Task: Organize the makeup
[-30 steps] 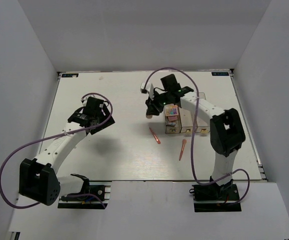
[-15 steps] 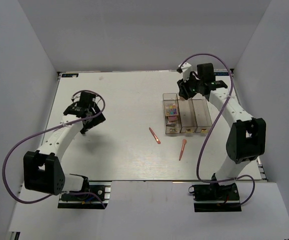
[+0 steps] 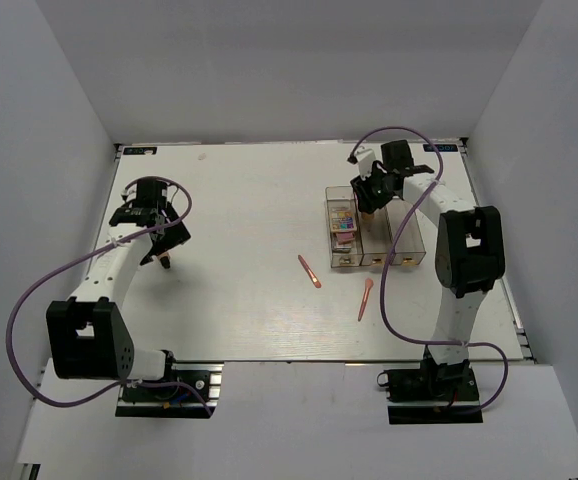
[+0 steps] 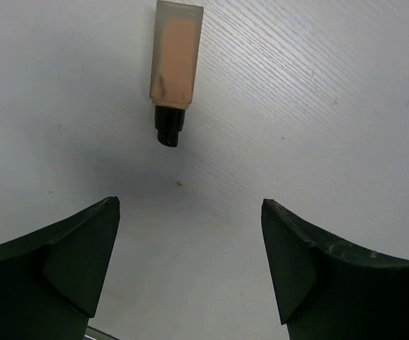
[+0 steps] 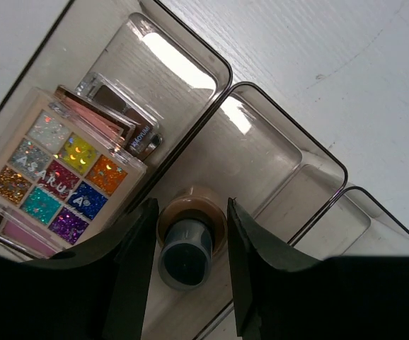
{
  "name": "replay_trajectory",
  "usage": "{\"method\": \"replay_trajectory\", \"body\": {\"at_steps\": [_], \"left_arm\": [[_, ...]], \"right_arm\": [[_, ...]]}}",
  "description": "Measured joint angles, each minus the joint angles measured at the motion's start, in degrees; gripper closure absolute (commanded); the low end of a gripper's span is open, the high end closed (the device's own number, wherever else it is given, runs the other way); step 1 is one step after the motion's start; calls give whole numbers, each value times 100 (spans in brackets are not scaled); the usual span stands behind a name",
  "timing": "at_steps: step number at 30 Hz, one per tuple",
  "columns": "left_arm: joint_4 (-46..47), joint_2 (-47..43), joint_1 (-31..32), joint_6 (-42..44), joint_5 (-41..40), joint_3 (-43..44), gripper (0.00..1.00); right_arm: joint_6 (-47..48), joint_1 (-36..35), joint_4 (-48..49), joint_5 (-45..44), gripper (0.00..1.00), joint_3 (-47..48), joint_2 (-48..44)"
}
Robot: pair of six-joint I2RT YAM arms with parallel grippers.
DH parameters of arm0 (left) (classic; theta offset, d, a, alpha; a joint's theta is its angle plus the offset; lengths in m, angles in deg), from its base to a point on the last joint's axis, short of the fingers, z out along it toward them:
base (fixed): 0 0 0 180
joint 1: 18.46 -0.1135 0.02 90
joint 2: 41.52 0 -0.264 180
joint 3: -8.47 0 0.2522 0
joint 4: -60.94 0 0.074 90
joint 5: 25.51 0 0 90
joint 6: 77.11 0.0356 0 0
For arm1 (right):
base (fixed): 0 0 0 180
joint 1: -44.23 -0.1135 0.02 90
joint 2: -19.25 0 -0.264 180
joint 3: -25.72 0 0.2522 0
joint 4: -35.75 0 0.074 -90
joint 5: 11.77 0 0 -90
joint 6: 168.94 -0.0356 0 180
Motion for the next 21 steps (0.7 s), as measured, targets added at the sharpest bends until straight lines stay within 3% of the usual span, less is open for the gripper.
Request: {"method": "replay_trajectory", "body": {"at_steps": [1,4,5,8,15,21], "left_arm": [[31,26,-59,42,35,-17,9],[146,179,-197,155,164,-48,9],[190,258,-238,197,201,-48,9],[350,575,-367,306,286,-48,9],[638,1318,-584,511,345,4,10],[874,1792,-752,686,402,107,15]], "right_arm": [[-2,15,2,-2,71,2,48],[-13,66,2,-2,53,11,114],[-26,79,7,-2,39,15,125],[-72,94,46,-2,28,20,129],[-118,127,116,39,25,-68,0],[-179,192,133,221,25,-448,-721]]}}
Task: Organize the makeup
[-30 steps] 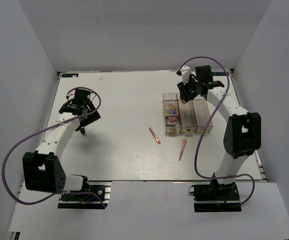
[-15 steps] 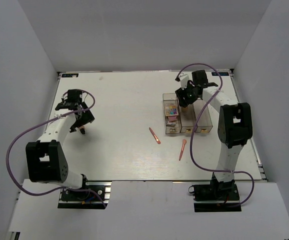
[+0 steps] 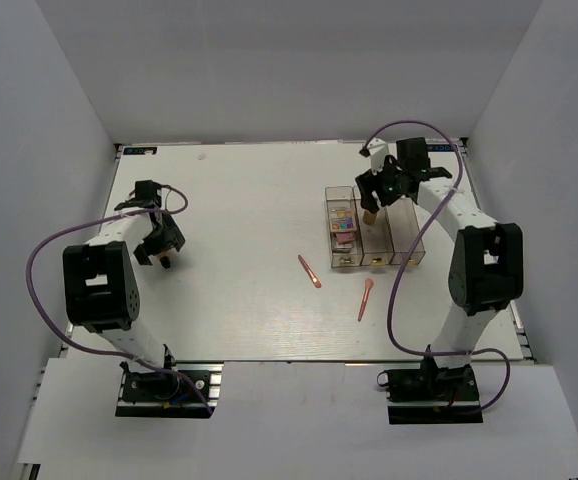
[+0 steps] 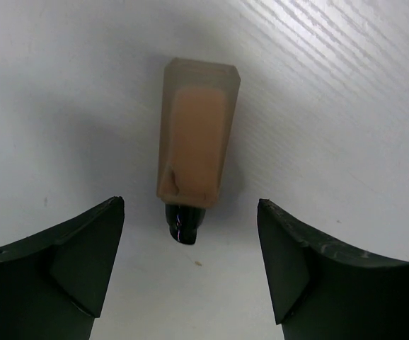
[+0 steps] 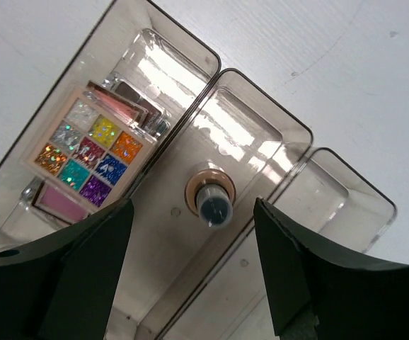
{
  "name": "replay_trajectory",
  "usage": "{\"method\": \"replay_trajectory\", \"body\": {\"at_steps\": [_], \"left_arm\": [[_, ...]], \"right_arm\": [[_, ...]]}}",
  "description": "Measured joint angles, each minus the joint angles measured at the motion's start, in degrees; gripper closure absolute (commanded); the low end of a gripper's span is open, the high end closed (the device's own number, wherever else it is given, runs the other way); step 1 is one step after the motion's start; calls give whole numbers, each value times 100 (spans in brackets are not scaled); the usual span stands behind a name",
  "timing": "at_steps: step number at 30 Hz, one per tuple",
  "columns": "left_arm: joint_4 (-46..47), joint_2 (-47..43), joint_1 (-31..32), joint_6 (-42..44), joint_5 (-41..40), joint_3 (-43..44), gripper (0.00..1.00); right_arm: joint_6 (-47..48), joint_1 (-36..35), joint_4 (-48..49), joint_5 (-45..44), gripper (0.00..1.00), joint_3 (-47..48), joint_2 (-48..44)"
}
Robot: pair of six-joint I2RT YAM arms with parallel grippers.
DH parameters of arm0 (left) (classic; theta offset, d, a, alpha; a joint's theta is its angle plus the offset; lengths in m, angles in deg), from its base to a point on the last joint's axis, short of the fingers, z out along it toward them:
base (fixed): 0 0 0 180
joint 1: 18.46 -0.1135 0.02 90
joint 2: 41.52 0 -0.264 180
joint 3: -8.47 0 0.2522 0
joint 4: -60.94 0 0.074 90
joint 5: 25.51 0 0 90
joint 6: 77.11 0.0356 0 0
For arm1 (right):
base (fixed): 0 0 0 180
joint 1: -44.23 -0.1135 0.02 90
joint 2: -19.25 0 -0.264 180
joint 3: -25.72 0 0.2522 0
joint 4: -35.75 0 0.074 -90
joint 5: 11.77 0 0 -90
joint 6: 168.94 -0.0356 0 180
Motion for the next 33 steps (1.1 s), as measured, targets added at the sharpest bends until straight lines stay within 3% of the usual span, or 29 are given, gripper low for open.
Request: {"method": "replay_trajectory", "body": {"at_steps": [16,22,24,28,31,33], "left_arm": [[393,787,-223,264,345,363,66],[577,588,-127,402,1276,358,75],[798,363,-13,407,1860,358,77],[1244,-37,341,284,3032,461,79],[1668,-22,767,52,3733,741,80],[1891,114,1130,-153,4168,1021,80]], "right_arm": [[-341,214,271,568,25,-514,-1165],[-542,302,372,710,28,-658,-1366],[-669,345,505,739,36,-745,-1508],[-929,444,756,737,62,-776,-1611],[-1137,516,870,647,89,-778,-1611],[-1279,557,949,448,94,-778,-1611]]}}
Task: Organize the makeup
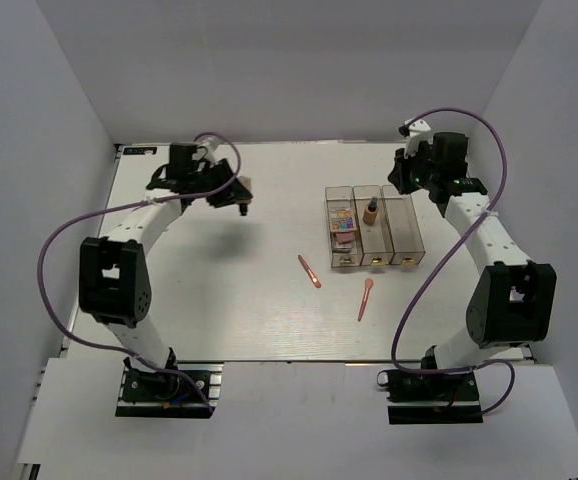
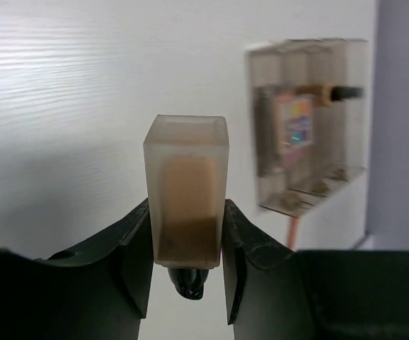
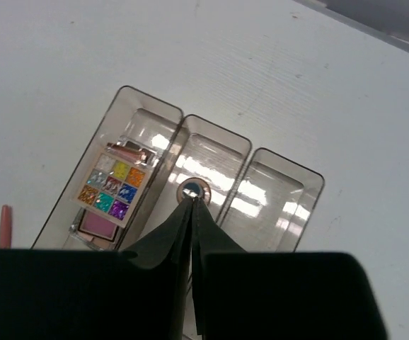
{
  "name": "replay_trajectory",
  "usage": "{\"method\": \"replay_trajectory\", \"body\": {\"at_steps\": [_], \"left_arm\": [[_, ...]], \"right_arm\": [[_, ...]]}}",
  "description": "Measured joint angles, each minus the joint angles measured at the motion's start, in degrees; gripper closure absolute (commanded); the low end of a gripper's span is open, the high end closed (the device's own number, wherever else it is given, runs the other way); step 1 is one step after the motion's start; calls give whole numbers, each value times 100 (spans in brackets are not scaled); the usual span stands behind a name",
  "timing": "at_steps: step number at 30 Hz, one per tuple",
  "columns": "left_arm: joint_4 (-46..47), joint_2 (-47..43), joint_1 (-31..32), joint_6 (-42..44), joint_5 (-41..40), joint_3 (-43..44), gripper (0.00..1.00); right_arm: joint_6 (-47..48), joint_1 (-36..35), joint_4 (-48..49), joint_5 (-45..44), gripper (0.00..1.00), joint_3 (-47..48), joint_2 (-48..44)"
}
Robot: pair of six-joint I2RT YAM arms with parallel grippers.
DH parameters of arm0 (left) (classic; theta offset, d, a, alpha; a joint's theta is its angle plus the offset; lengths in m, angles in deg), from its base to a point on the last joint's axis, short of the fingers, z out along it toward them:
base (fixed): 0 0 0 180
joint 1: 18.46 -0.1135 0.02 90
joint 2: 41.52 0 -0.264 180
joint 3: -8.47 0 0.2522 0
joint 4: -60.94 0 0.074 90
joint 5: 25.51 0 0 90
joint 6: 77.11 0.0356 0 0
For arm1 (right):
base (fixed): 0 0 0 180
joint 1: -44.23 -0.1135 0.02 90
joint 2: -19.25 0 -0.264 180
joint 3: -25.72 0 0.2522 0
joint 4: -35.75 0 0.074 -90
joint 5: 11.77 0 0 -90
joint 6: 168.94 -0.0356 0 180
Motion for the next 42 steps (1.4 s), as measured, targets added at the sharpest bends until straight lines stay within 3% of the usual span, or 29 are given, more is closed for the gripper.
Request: {"method": "replay_trajectory", "body": {"at_steps": [6,15,24,27,31,42], "left_arm": [[435,1088,1327,-498,671,1453,81],[483,2868,2785,-1182,573,3403,84],[732,3250,3530,-2306,-284,3510,82],[743,3289,3613,-2496,-511,3595,77],[688,3359,3687,-2752,-756,3720,58],[549,3904,3799,-3077,-828,3805,45]], "right_arm": [[-282,138,205,-678,95,-35,-7],[-496,374,286,-1110,94,-332,-284],[-616,516,385,-1128,92,-474,-407],[-654,623,398,-1128,91,-542,-407],[-695,686,409,-1119,89,-570,-409],[-772,686,459,-1071,86,-697,-518]]}}
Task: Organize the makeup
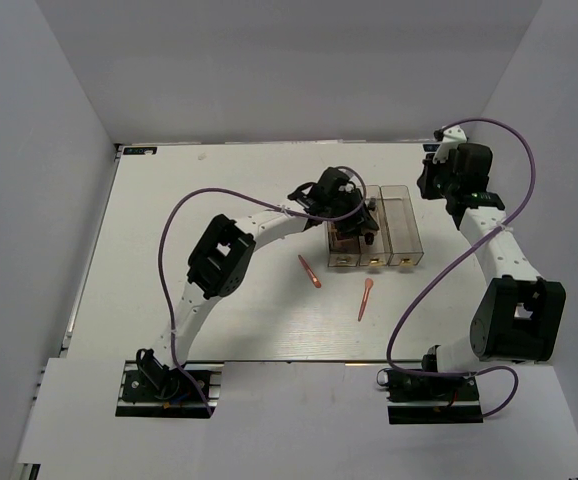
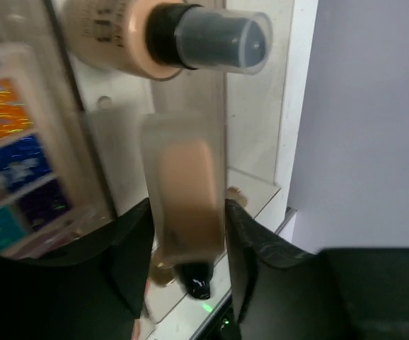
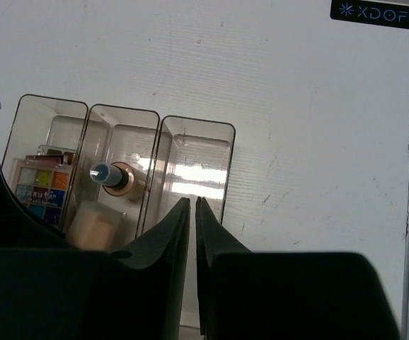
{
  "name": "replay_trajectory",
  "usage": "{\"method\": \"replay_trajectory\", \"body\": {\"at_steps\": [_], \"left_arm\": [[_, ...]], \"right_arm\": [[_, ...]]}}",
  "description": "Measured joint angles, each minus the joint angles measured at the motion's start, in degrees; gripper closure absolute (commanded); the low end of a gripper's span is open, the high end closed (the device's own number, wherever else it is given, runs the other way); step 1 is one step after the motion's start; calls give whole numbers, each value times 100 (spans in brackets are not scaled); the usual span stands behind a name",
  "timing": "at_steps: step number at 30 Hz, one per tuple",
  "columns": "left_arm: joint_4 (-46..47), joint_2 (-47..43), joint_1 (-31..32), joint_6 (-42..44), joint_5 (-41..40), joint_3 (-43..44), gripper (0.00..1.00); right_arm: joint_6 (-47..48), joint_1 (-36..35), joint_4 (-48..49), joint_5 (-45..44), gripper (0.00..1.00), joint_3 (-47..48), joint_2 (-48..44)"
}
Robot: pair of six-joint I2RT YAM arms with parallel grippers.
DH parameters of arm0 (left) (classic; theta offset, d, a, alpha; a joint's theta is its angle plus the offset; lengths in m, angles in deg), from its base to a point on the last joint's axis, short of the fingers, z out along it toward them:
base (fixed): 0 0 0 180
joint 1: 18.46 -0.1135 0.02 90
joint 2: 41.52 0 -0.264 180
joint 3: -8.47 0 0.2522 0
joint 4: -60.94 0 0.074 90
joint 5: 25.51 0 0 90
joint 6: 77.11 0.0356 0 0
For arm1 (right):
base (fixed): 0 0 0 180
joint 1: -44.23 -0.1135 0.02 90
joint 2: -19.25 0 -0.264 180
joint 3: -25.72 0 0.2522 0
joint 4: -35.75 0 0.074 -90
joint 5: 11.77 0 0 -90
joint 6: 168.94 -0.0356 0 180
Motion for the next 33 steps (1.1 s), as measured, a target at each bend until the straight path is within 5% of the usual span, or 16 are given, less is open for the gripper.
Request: {"method": "replay_trajectory", "body": {"at_steps": [11,18,23,27,33], "left_arm": [[22,24,48,-57,42,90,34],[101,20,46,-9,37,151,49],[107,-293,48,304,-190,70,67],[59,-1088,17,643,-588,-319,81],[-31,-2634,-101,1062,-1318,-1290,77]], "right_arm": [[-26,0,-2,175,79,-59,-39],[507,24,-240,1255,78,-87,-72],[2131,46,-1305,3274,68,-46,-138],[4175,13,-3132,4568,65,389,68],[7676,-219,-5497,5034,60,647,616]]}}
